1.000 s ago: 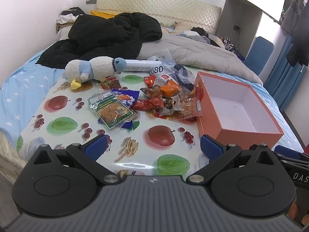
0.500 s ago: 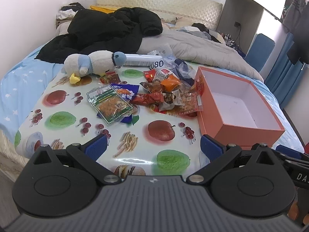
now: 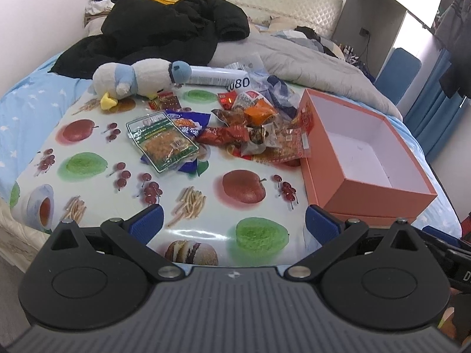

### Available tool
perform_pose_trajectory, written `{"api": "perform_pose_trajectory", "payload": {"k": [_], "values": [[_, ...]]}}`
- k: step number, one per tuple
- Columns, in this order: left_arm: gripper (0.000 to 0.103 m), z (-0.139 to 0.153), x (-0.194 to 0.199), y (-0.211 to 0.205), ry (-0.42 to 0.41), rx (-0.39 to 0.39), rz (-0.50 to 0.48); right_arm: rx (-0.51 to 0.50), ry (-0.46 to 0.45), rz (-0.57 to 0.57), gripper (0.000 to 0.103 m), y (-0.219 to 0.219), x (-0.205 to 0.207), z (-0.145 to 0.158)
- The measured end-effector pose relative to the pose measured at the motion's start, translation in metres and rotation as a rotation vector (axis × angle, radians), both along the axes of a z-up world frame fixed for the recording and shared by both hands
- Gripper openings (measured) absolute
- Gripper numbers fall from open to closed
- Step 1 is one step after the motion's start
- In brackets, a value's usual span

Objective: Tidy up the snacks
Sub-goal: 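Move both tools toward the snack pile beside the pink box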

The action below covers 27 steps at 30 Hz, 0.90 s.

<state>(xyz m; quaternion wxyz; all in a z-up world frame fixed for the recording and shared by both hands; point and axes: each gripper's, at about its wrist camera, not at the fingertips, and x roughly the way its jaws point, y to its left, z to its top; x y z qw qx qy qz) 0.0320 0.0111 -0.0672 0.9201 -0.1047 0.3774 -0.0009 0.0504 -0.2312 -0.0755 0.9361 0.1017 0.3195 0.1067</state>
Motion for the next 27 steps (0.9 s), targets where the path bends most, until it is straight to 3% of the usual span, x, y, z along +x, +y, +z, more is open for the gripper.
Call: {"api": "perform_pose_trajectory", "payload": {"k": [20, 24, 26, 27], "values": [[0.103, -0.018, 0.012, 0.009, 0.035, 0.040, 0.006, -0.004, 0.002, 0.006, 0.103, 0.004, 0.008, -0.012], [0.103, -0.031, 0.020, 0.012, 0.054, 0.074, 0.007, -0.039, -0.013, 0.035, 0.097, 0.012, 0.011, -0.015], [0.103, -0.036, 0.026, 0.017, 0.064, 0.065, 0.006, -0.086, -0.040, 0.064, 0.088, 0.020, 0.012, -0.017], [0.103, -0.038, 0.029, 0.018, 0.062, 0.062, 0.004, -0.104, -0.047, 0.074, 0.077, 0.024, 0.014, -0.018]]}}
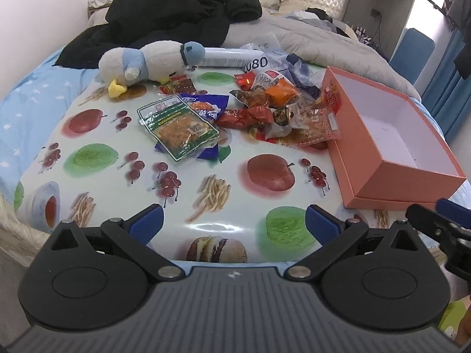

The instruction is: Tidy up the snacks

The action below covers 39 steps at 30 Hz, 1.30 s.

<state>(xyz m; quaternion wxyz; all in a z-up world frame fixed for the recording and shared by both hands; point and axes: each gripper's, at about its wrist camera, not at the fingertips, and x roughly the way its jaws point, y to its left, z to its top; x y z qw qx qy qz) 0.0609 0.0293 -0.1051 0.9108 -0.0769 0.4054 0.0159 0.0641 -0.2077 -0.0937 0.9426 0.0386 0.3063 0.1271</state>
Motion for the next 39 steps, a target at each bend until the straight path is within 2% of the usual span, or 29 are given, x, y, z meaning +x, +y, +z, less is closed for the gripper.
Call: {"api": "perform_pose_trajectory", "payload": {"k": [1, 7, 9, 16, 22, 32, 35, 37, 39], "values": [[0.103, -0.002, 0.003, 0.001, -0.003, -0.001, -0.003, -0.017, -0.002, 0.003, 0.072, 0.003, 0.003, -0.002], [0.103, -0.014, 0.028, 0.007, -0.009, 0.023, -0.006, -0.076, -0.035, 0.048, 0.072, 0.025, 0.017, -0.009], [0.103, -0.019, 0.037, 0.012, -0.007, 0.027, 0.002, -0.108, -0.057, 0.116, 0.069, 0.038, 0.020, -0.012], [0.103, -0.038, 0.066, 0.038, 0.009, -0.033, 0.048, -0.177, -0.075, 0.183, 0.069, 0.070, 0.038, -0.025], [0.103, -0.062, 0.096, 0.065, 0.040, -0.072, 0.104, -0.181, -0.036, 0.167, 0.069, 0.080, 0.069, -0.043], [0.102, -0.095, 0.152, 0.097, 0.066, -0.110, 0.174, -0.261, 0.001, 0.155, 0.069, 0.096, 0.135, -0.076], [0.102, -0.102, 0.170, 0.098, 0.071, -0.105, 0.172, -0.257, 0.026, 0.118, 0.069, 0.096, 0.155, -0.085], [0.102, -0.107, 0.181, 0.098, 0.072, -0.094, 0.174, -0.248, 0.045, 0.060, 0.059, 0.095, 0.166, -0.094], [0.102, -0.114, 0.193, 0.097, 0.083, -0.090, 0.174, -0.213, 0.079, -0.001, 0.058, 0.092, 0.177, -0.102]]}}
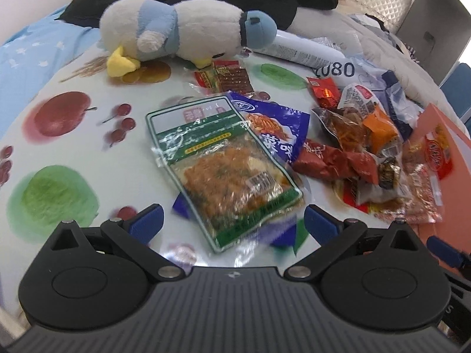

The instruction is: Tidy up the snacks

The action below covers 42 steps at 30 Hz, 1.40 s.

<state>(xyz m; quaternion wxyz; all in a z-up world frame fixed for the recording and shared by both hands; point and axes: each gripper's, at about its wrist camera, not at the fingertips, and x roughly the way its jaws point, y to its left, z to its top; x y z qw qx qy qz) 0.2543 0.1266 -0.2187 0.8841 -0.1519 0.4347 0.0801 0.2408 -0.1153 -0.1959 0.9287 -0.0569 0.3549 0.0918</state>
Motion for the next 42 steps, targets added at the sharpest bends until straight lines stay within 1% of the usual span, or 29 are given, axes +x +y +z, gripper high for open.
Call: {"api": "perform_pose_trajectory", "payload": {"k": [3, 6, 9, 10, 12, 14, 16, 18, 20, 22, 23, 25, 27, 30, 32, 33, 35, 38, 39, 40, 41, 42], "values": [[0.102, -0.005, 0.012, -0.002, 0.001, 0.016, -0.003, 0.040, 0.039, -0.089, 0.053, -0.002, 0.015, -0.015], [0.102, -0.010, 0.021, -0.005, 0.006, 0.043, -0.004, 0.078, 0.062, -0.174, 0.052, -0.006, 0.028, -0.027], [0.102, -0.012, 0.025, -0.005, 0.007, 0.049, 0.005, 0.063, 0.046, -0.234, 0.051, -0.005, 0.036, -0.034], [0.102, -0.013, 0.027, -0.005, 0.004, 0.051, 0.009, 0.073, 0.046, -0.251, 0.049, -0.006, 0.039, -0.035], [0.101, -0.015, 0.030, -0.005, 0.010, 0.058, 0.014, 0.102, 0.028, -0.286, 0.048, -0.009, 0.043, -0.035], [0.101, -0.018, 0.033, -0.006, 0.015, 0.060, 0.023, 0.110, 0.009, -0.316, 0.048, -0.010, 0.049, -0.036], [0.101, -0.020, 0.034, -0.006, 0.009, 0.061, 0.032, 0.121, 0.009, -0.337, 0.046, -0.012, 0.056, -0.038], [0.100, -0.021, 0.034, -0.006, 0.008, 0.065, 0.038, 0.124, 0.003, -0.357, 0.046, -0.011, 0.060, -0.040], [0.098, -0.020, 0.033, -0.007, 0.006, 0.064, 0.036, 0.123, -0.003, -0.370, 0.037, -0.010, 0.062, -0.042], [0.093, -0.020, 0.032, -0.008, 0.006, 0.072, 0.026, 0.129, -0.008, -0.382, 0.024, -0.009, 0.066, -0.042], [0.091, -0.019, 0.031, -0.009, 0.005, 0.075, 0.019, 0.133, -0.012, -0.383, 0.020, -0.010, 0.066, -0.042], [0.084, -0.015, 0.029, -0.011, -0.003, 0.080, 0.004, 0.148, -0.010, -0.373, 0.012, -0.009, 0.066, -0.040], [0.079, -0.013, 0.026, -0.012, -0.004, 0.088, -0.004, 0.151, -0.014, -0.360, 0.011, -0.008, 0.062, -0.037], [0.066, -0.010, 0.019, -0.009, -0.001, 0.067, -0.008, 0.158, -0.012, -0.348, 0.008, -0.007, 0.054, -0.031], [0.060, -0.009, 0.014, -0.008, 0.000, 0.057, -0.012, 0.163, -0.008, -0.343, 0.007, -0.007, 0.048, -0.028], [0.053, -0.009, 0.011, -0.008, 0.002, 0.054, -0.017, 0.166, -0.005, -0.338, 0.007, -0.007, 0.045, -0.026], [0.050, -0.008, 0.006, -0.007, 0.003, 0.046, -0.021, 0.166, -0.003, -0.330, 0.007, -0.006, 0.038, -0.024], [0.042, -0.006, -0.004, -0.007, -0.001, 0.030, -0.033, 0.164, 0.002, -0.315, 0.007, -0.006, 0.026, -0.020], [0.030, -0.006, -0.008, -0.007, -0.001, 0.023, -0.037, 0.165, 0.006, -0.309, 0.007, -0.006, 0.021, -0.019], [0.025, -0.006, -0.011, -0.008, 0.001, 0.013, -0.038, 0.164, 0.009, -0.304, 0.007, -0.006, 0.017, -0.019], [0.023, -0.006, -0.015, -0.008, -0.001, 0.005, -0.040, 0.162, 0.012, -0.300, 0.007, -0.006, 0.012, -0.018], [0.015, -0.005, -0.019, -0.008, -0.002, 0.001, -0.047, 0.162, 0.015, -0.296, 0.007, -0.005, 0.007, -0.016]]}}
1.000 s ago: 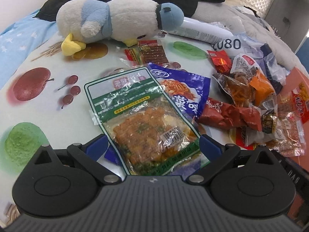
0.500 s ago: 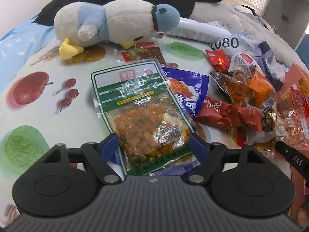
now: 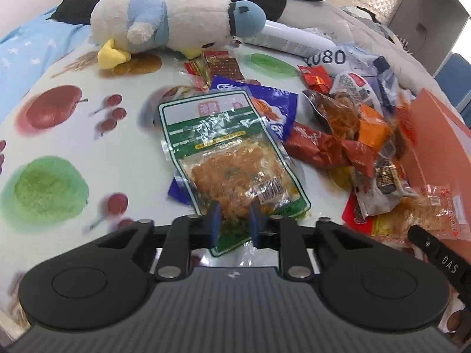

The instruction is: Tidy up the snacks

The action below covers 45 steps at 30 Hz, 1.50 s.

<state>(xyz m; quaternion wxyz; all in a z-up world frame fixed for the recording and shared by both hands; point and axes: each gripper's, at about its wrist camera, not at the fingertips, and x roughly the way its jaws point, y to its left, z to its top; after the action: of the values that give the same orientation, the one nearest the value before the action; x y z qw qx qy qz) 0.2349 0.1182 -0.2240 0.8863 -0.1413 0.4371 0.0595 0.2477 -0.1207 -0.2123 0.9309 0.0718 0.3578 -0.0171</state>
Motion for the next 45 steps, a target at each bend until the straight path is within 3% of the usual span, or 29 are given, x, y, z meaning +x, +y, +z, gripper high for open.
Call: {"api": "perform_pose_trajectory", "payload": {"k": [1, 4, 11, 18, 20, 22, 23, 25, 27, 31, 39, 45], "values": [[0.010, 0.000, -0.004, -0.001, 0.001, 0.000, -0.005, 0.000, 0.002, 0.004, 0.007, 0.000, -0.004, 0.001], [0.007, 0.001, -0.018, -0.003, -0.001, -0.020, -0.019, -0.001, 0.011, 0.018, 0.007, 0.000, -0.018, 0.004], [0.007, 0.002, -0.052, -0.004, 0.006, -0.062, -0.030, 0.010, 0.056, 0.052, 0.007, -0.007, -0.053, 0.004], [0.009, 0.008, -0.058, -0.005, -0.020, -0.101, -0.022, 0.058, 0.141, 0.175, 0.013, -0.005, -0.072, -0.004], [0.017, 0.009, -0.053, -0.006, -0.017, -0.108, -0.025, 0.099, 0.162, 0.198, 0.017, -0.006, -0.074, -0.003], [0.043, 0.009, -0.048, -0.006, -0.015, -0.111, -0.021, 0.116, 0.172, 0.227, 0.045, -0.007, -0.078, -0.001], [0.051, 0.009, -0.045, -0.006, -0.016, -0.110, -0.016, 0.117, 0.175, 0.237, 0.051, -0.008, -0.080, 0.000], [0.078, 0.009, -0.041, -0.006, -0.020, -0.104, 0.001, 0.129, 0.174, 0.262, 0.061, -0.012, -0.086, 0.004], [0.093, 0.009, -0.035, -0.006, -0.013, -0.103, 0.019, 0.132, 0.181, 0.285, 0.066, -0.016, -0.093, 0.008], [0.095, 0.007, -0.022, -0.003, 0.007, -0.104, 0.062, 0.127, 0.179, 0.271, 0.082, -0.030, -0.107, 0.021], [0.097, 0.002, 0.007, 0.004, 0.042, -0.124, 0.121, 0.045, 0.027, 0.273, 0.082, -0.043, -0.115, 0.052], [0.099, -0.003, 0.026, 0.006, 0.082, -0.129, 0.170, -0.002, -0.016, 0.318, 0.082, -0.028, -0.075, 0.036]]}}
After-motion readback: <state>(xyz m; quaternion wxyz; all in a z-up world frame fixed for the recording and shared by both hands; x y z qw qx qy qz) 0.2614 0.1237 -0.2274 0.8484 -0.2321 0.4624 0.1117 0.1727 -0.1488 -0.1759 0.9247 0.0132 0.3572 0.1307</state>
